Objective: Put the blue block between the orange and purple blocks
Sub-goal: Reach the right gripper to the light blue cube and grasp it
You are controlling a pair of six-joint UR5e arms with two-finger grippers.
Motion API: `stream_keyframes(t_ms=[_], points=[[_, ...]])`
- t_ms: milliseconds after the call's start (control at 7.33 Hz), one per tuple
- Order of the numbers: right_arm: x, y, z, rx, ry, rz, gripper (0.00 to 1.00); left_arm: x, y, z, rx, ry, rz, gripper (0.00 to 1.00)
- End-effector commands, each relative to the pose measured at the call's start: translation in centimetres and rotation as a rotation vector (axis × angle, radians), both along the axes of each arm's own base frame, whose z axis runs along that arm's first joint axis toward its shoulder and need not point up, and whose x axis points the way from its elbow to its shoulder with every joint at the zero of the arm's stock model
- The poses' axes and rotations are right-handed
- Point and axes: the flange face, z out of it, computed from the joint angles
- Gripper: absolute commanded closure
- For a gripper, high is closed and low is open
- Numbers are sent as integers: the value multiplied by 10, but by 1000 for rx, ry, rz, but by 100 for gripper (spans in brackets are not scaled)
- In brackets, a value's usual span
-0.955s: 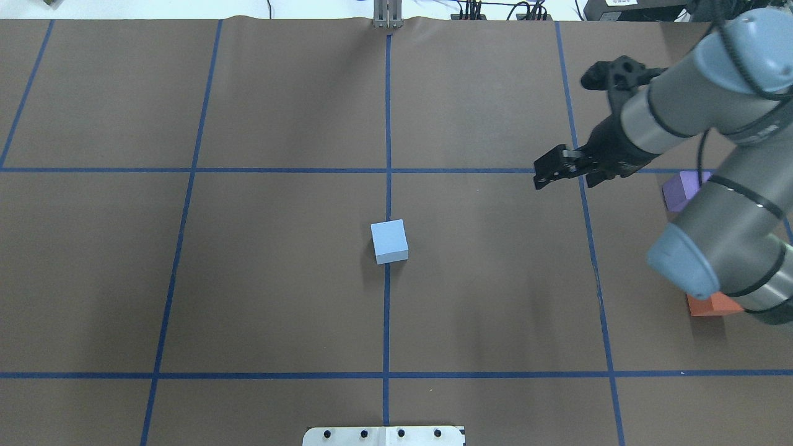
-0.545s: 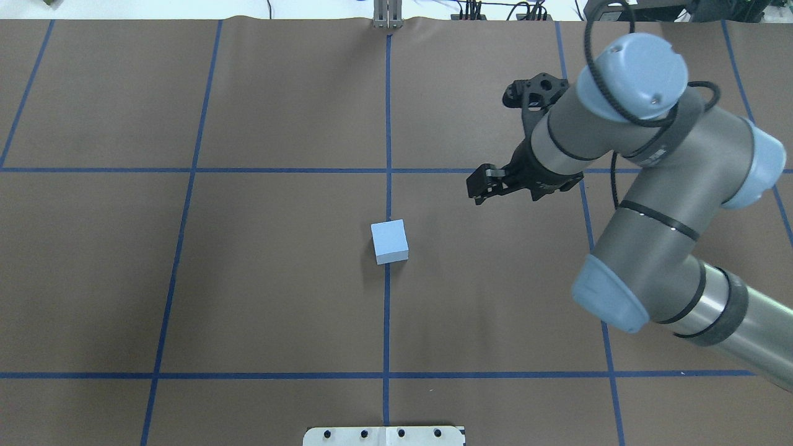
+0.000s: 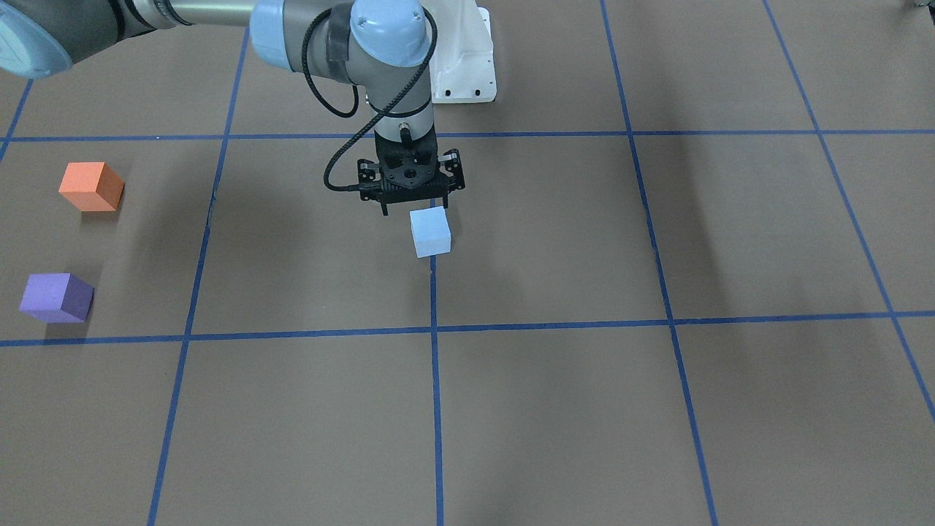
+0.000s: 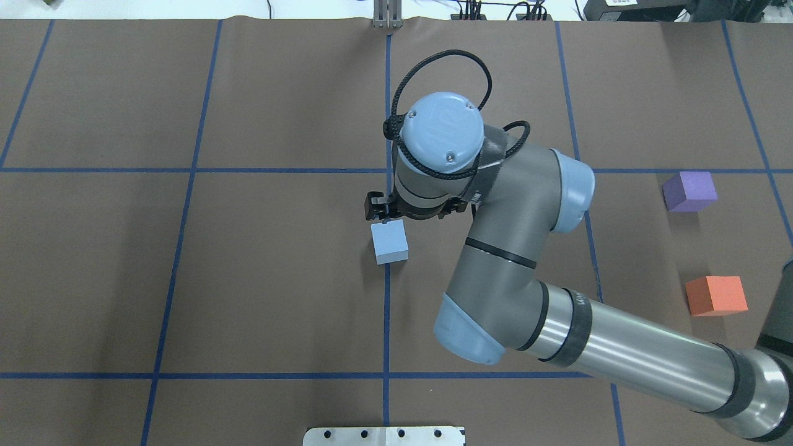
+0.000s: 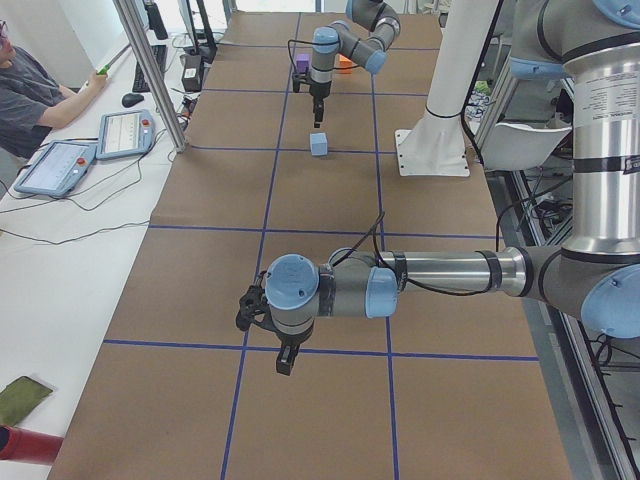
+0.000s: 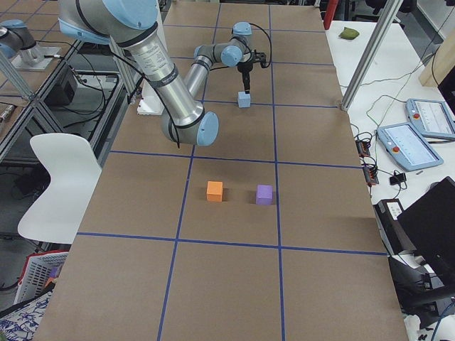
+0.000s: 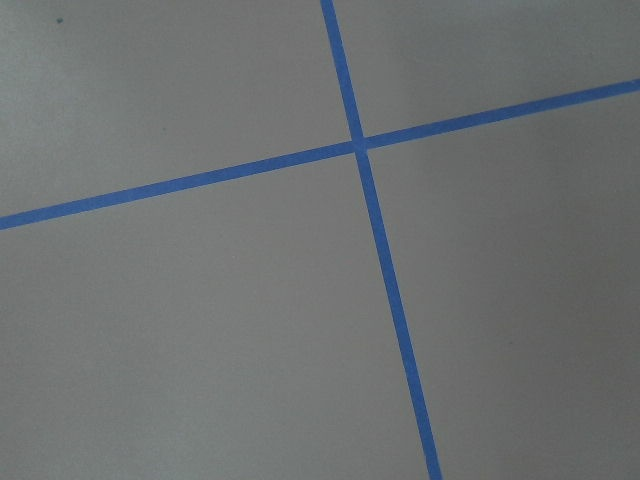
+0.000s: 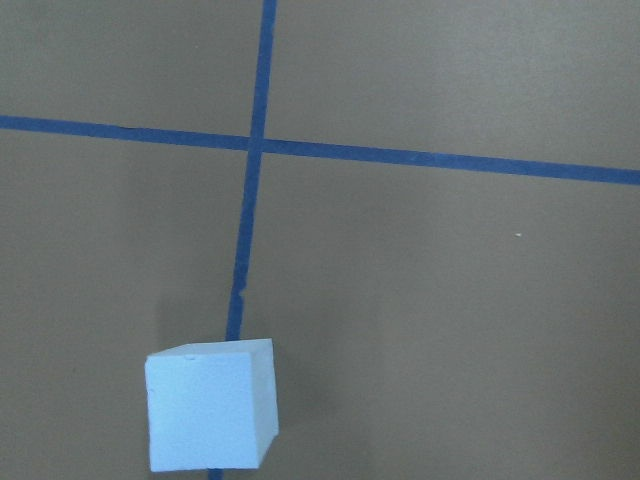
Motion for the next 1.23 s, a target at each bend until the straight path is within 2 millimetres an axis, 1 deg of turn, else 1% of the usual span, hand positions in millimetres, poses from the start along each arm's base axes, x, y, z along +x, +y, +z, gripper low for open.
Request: stream_keyframes(t_ms=[0,136,273,409,545,818,955,1091], points=[[-24,7,9,23,35,1,0,0,0,-1,5,0,1,0],[-41,7,19,49,-25,-3,0,0,0,-1,5,0,1,0],[-53,4,31,49,-25,-6,0,0,0,-1,5,0,1,0],[-54,5,31,47,-24,-6,0,0,1,0,3,0,1,0],[-61,8,40,40,-8,-15,0,0,1,0,3,0,1,0],[-63,8,61,30,21,-21,1,0,0,-1,6,0,2,0],[-64,10,63,27,23,-22,9,0,1,0,4,0,2,0],[-64,10,59,27,17,-21,29,0,1,0,4,0,2,0]])
